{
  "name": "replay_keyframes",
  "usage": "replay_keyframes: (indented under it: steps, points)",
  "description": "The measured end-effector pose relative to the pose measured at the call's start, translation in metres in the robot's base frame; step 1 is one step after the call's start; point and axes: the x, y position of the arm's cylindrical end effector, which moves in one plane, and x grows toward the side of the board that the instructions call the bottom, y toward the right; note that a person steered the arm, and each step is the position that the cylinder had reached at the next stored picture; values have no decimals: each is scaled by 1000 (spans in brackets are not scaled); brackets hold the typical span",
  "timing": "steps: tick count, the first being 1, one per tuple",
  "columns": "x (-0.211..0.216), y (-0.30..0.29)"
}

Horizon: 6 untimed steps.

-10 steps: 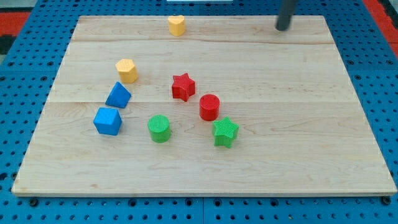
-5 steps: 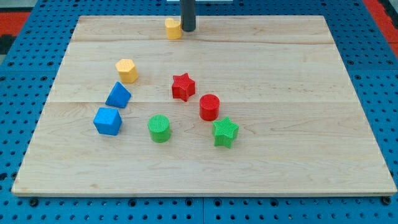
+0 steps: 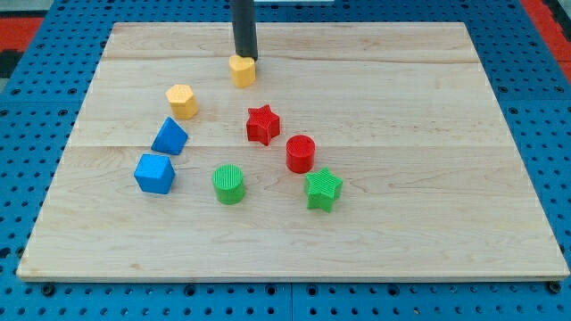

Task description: Place the yellow heart in between the yellow hexagon and the red star

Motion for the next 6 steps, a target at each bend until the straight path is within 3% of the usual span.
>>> replay_keyframes:
  steps: [2,3,6]
  points:
    - [62,-8]
    - [67,-22]
    - [5,25]
